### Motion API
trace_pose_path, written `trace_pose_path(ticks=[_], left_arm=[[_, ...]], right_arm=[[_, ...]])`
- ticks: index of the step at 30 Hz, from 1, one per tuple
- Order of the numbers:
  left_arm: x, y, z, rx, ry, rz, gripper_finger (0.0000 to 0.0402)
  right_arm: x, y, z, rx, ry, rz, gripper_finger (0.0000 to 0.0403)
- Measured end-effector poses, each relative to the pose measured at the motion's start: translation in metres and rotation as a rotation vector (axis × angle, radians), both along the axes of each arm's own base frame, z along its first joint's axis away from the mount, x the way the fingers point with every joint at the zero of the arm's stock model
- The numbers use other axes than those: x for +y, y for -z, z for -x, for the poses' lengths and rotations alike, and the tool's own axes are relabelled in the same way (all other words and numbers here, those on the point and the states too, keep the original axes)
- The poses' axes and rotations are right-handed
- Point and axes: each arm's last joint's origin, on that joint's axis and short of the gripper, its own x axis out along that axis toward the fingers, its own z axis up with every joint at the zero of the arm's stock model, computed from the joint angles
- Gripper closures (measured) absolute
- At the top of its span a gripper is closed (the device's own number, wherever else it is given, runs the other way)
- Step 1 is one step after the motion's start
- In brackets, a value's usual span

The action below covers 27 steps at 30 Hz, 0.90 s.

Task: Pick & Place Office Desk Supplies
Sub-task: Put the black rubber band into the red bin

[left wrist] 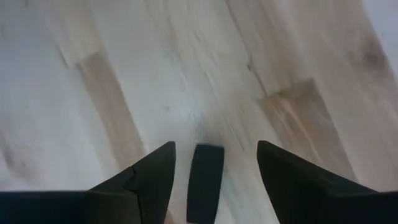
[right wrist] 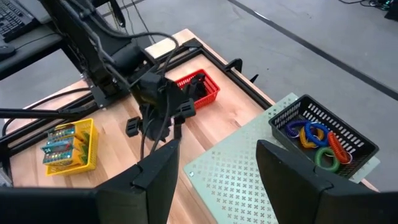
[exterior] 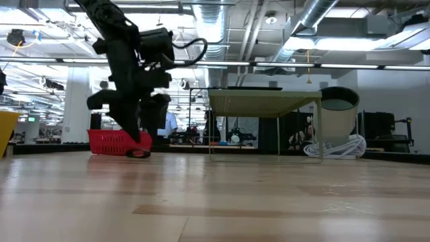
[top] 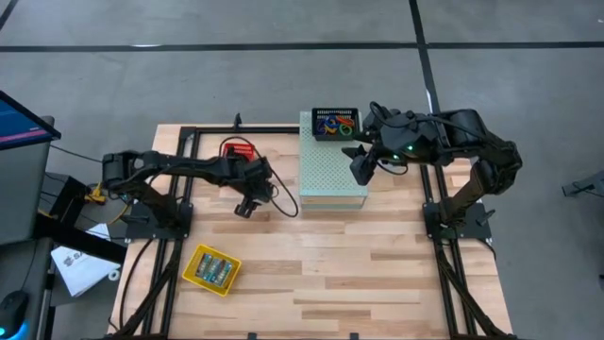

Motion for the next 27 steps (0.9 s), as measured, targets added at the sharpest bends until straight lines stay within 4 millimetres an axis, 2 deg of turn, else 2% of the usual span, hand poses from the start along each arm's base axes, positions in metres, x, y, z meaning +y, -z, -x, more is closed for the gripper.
trace_pose_path(ticks=[7, 12, 16, 21, 25, 27], left_arm=[[0.007, 0.028, 0.002, 0.083, -0.047, 0.029, 0.0187], [0.009, 0.035, -0.001, 0.079, -0.078, 0.037, 0.0212], [0.01, 0.034, -0.002, 0.068, -0.119, 0.049, 0.0259], [0.011, 0.032, -0.005, 0.023, -0.215, 0.042, 0.0378], [0.011, 0.03, -0.007, 0.003, -0.314, 0.077, 0.0395], [0.011, 0.021, -0.008, -0.035, -0.368, 0.103, 0.0398]], right_arm=[[0.0, 0.0, 0.0, -0.003, 0.006, -0.004, 0.0193], [-0.001, 0.0, 0.0, -0.002, 0.013, -0.012, 0.0193], [0.0, 0.0, 0.0, -0.002, 0.013, -0.012, 0.0193], [0.0, 0.001, 0.001, 0.001, 0.013, -0.011, 0.0193], [0.0, 0.001, 0.001, 0.004, 0.01, -0.008, 0.0193], [0.0, 0.001, 0.001, 0.005, 0.009, -0.006, 0.0193]])
